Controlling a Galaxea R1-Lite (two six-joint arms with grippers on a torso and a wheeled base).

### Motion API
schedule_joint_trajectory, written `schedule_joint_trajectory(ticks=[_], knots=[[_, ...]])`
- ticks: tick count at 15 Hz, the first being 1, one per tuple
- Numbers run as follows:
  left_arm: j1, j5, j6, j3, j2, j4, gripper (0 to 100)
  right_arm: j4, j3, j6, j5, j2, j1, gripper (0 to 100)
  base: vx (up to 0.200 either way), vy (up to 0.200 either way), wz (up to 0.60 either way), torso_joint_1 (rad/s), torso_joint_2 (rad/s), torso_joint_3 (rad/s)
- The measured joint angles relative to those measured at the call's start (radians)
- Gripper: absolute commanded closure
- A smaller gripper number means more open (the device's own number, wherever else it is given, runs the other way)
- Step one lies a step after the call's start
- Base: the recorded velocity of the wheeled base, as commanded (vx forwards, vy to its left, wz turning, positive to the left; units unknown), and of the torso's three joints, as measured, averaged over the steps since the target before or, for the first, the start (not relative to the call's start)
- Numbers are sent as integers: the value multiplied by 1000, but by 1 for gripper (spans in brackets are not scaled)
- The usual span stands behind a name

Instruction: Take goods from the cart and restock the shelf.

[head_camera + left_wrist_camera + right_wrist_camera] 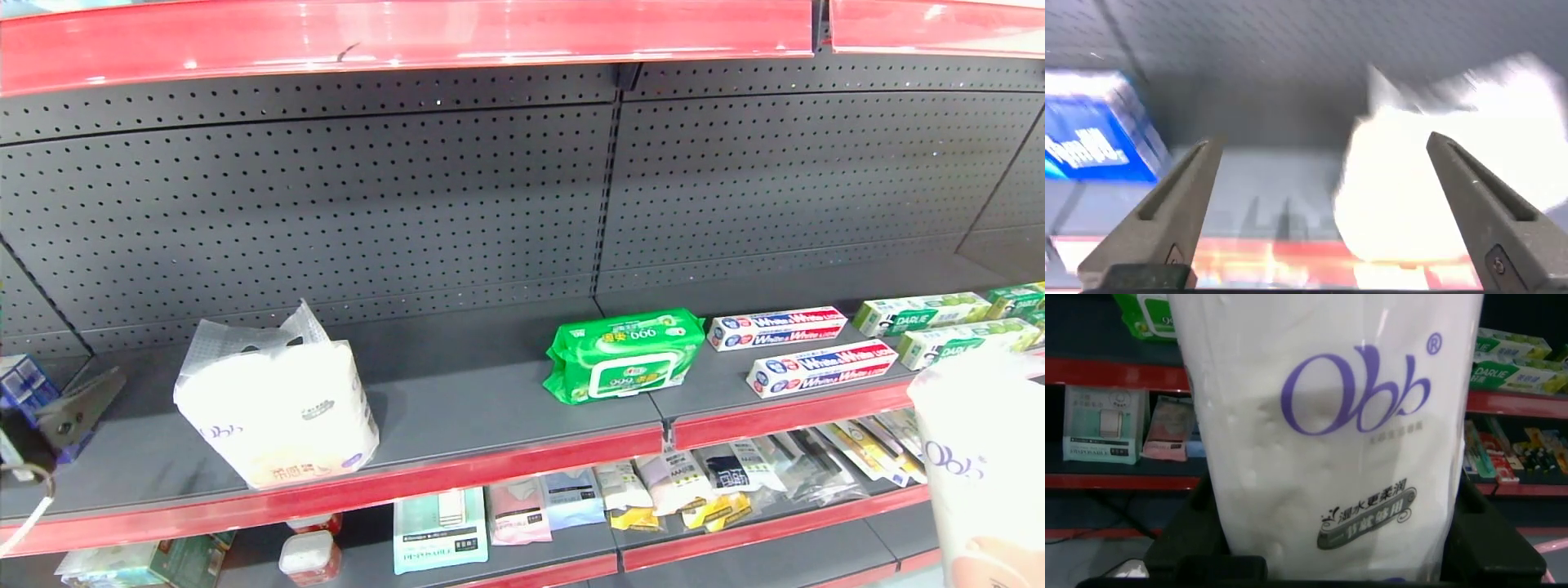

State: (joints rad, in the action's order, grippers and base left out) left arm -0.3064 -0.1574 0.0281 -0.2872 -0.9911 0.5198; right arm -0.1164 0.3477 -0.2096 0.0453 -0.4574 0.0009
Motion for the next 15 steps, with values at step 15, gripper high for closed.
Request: schedule_joint_trajectory(ticks=[15], knots=[[106,-91,-228,78,892,-805,0,67,83,-64,71,-134,1,100,0,0,0,0,0,0]])
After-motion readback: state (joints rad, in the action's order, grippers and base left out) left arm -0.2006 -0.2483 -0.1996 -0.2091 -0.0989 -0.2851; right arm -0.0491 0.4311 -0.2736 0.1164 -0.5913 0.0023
